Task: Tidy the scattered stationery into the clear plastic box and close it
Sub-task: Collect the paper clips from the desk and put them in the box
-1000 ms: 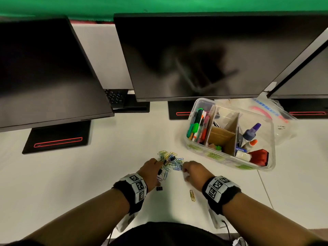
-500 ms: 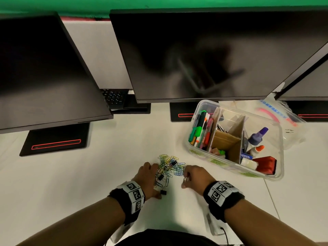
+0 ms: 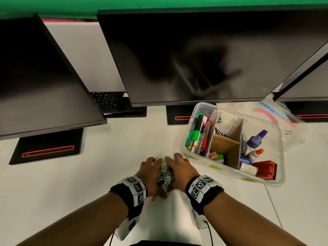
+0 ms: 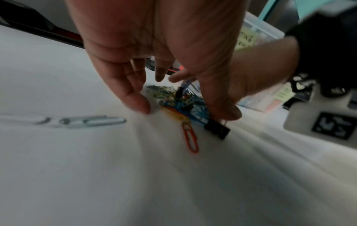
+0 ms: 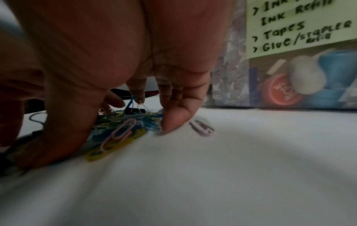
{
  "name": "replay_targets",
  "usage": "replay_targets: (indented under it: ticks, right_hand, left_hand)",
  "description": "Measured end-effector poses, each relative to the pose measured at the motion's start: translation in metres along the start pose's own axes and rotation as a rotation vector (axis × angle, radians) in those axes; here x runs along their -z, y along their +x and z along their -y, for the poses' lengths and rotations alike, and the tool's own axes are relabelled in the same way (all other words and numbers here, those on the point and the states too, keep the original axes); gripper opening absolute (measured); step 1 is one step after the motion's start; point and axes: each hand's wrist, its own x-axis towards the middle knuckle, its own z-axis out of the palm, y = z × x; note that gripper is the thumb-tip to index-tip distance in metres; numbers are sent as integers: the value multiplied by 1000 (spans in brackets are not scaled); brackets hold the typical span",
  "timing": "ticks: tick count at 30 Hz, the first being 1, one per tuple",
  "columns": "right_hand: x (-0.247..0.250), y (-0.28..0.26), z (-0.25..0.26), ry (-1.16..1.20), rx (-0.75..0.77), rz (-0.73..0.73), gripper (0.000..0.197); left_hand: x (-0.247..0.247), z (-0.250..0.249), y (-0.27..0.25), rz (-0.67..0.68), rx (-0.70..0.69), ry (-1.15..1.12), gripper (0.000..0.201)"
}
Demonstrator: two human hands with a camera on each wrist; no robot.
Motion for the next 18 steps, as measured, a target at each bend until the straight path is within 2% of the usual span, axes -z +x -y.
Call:
replay_targets:
  ticks: [3, 7, 10, 12, 18]
  right_hand:
    - [-3, 0, 1, 93, 42, -42, 62]
    - [-5, -4, -2, 183, 56, -88, 37]
    - [-3, -6, -4, 189, 51, -95, 32]
    - [0, -6, -4, 186, 53, -103, 33]
    - [12, -16, 4, 225, 59, -149, 32]
  left_hand:
    - [-8, -8, 3, -29, -27, 14, 110]
    - [-10, -11, 6, -80, -41, -67, 69]
    - [-3, -12, 6, -59, -56, -59, 40]
    - [3, -11, 5, -53, -60, -86, 29]
    - [28, -16, -2, -160, -62, -148, 24]
